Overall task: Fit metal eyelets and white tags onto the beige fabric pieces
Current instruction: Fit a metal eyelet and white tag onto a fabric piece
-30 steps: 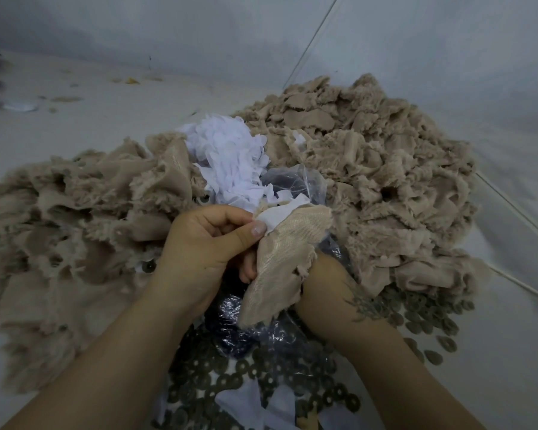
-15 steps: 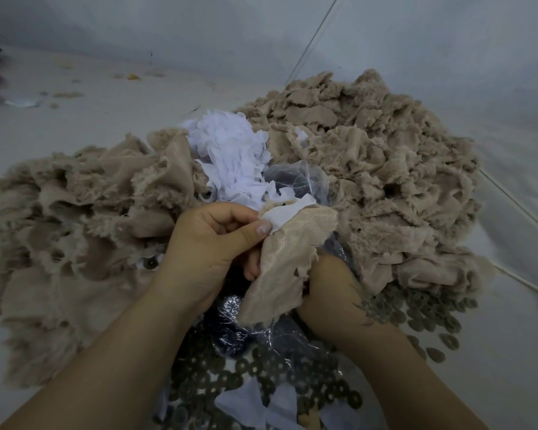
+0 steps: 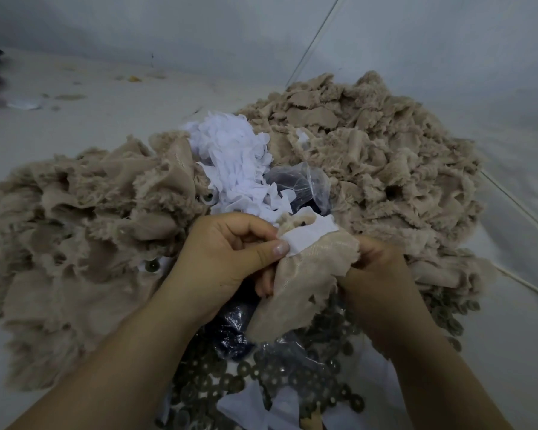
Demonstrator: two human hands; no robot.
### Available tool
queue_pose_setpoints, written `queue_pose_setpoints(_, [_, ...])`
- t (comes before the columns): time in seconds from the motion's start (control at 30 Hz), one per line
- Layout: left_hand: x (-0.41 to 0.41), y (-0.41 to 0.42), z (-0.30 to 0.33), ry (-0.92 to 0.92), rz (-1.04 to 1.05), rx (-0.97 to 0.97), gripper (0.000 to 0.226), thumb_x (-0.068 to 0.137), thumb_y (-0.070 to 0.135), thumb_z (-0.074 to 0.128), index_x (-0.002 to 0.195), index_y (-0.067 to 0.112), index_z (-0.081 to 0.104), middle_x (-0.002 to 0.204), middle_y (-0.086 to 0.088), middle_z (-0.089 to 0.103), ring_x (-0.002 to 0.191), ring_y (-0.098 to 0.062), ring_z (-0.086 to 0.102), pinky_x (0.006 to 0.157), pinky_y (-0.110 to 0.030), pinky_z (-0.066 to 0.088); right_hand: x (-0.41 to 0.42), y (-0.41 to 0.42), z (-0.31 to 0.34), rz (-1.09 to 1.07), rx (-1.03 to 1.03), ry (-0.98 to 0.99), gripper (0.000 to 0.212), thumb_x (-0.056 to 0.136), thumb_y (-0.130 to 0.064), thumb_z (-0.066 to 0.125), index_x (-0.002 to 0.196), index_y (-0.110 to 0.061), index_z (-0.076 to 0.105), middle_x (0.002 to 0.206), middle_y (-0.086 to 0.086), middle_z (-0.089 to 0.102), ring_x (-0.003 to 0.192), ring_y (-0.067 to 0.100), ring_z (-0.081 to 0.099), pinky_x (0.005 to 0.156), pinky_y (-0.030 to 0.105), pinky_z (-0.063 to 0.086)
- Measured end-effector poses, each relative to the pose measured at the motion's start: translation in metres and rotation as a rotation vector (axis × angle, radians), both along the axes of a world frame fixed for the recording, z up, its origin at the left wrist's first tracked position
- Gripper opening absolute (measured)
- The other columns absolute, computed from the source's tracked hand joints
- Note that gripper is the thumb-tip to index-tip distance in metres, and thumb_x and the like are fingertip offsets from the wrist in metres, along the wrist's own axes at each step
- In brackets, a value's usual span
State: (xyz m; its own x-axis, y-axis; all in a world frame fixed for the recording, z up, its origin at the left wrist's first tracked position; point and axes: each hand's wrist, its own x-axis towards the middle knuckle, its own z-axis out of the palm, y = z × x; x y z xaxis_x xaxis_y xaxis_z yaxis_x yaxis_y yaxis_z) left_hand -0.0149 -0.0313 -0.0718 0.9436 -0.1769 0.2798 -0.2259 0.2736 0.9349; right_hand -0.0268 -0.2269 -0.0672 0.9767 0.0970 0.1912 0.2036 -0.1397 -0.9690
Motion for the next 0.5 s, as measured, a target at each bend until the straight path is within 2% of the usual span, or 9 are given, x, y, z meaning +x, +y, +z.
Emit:
queue_pose_setpoints(0.07, [-0.001,-0.001,0.0,0.004,0.017,0.033,0.008,0.071,0.008,0.076,0.072,0.003,0.07,0.048,-0.017,0.06,0.035,-0.021,0.053,0.04,-0.025,0.046,-0.002,0.006,0.001,0.003,0.001,-0.086,0.038,0.08,0.011,0.071,0.084,-0.027,0.079,0.08,0.003,0.077,0.072,0.021,0.073,0.062,0.027,0.06])
queue_pose_setpoints(0.2, [-0.002,-0.004,-0.001,0.012,0.059,0.09,0.017,0.067,0.009,0.076,0.071,-0.003,0.065,0.054,-0.023,0.061,0.039,-0.023,0.057,0.041,-0.027,0.049,-0.003,0.013,-0.003,-0.079,0.008,-0.229,0.032,0.075,0.012,0.077,0.077,-0.02,0.078,0.074,0.004,0.075,0.067,0.022,0.071,0.06,0.032,0.059])
queue_pose_setpoints(0.27, [-0.002,-0.005,-0.002,0.01,0.09,0.115,0.017,0.067,0.011,0.077,0.069,0.0,0.064,0.055,-0.019,0.062,0.042,-0.024,0.058,0.042,-0.028,0.049,-0.002,0.016,-0.006,-0.083,-0.011,-0.276,0.033,0.074,0.018,0.073,0.073,-0.015,0.075,0.067,-0.001,0.073,0.06,0.011,0.065,0.052,0.028,0.055])
queue_pose_setpoints(0.33, [-0.002,-0.007,-0.004,0.007,0.113,0.132,0.017,0.067,0.013,0.078,0.068,0.002,0.064,0.056,-0.017,0.063,0.044,-0.024,0.059,0.043,-0.028,0.05,-0.003,0.018,-0.008,-0.082,-0.022,-0.305,0.035,0.071,0.019,0.068,0.066,-0.016,0.07,0.059,-0.011,0.067,0.053,-0.001,0.056,0.048,0.017,0.047])
queue_pose_setpoints(0.37, [-0.002,-0.008,-0.005,0.006,0.126,0.141,0.018,0.067,0.014,0.078,0.068,0.002,0.064,0.057,-0.019,0.064,0.045,-0.025,0.059,0.044,-0.028,0.05,-0.002,0.019,-0.01,-0.093,-0.03,-0.314,0.033,0.071,0.019,0.067,0.061,-0.012,0.068,0.055,-0.01,0.064,0.05,-0.002,0.052,0.045,0.017,0.044])
queue_pose_setpoints(0.43, [-0.003,-0.009,-0.005,0.003,0.153,0.153,0.022,0.067,0.017,0.078,0.071,0.0,0.064,0.061,-0.023,0.065,0.048,-0.029,0.06,0.046,-0.031,0.053,-0.001,0.019,-0.014,-0.128,-0.046,-0.328,0.026,0.073,0.021,0.068,0.056,0.003,0.063,0.051,0.004,0.06,0.047,0.009,0.048,0.039,0.031,0.041])
queue_pose_setpoints(0.5, [-0.004,-0.01,-0.005,-0.005,0.184,0.172,0.022,0.068,0.017,0.079,0.072,0.001,0.065,0.066,-0.026,0.066,0.054,-0.034,0.062,0.052,-0.039,0.056,-0.002,0.02,-0.016,-0.139,-0.033,-0.331,0.017,0.075,0.015,0.068,0.06,0.01,0.064,0.053,0.016,0.06,0.046,0.023,0.048,0.039,0.039,0.041])
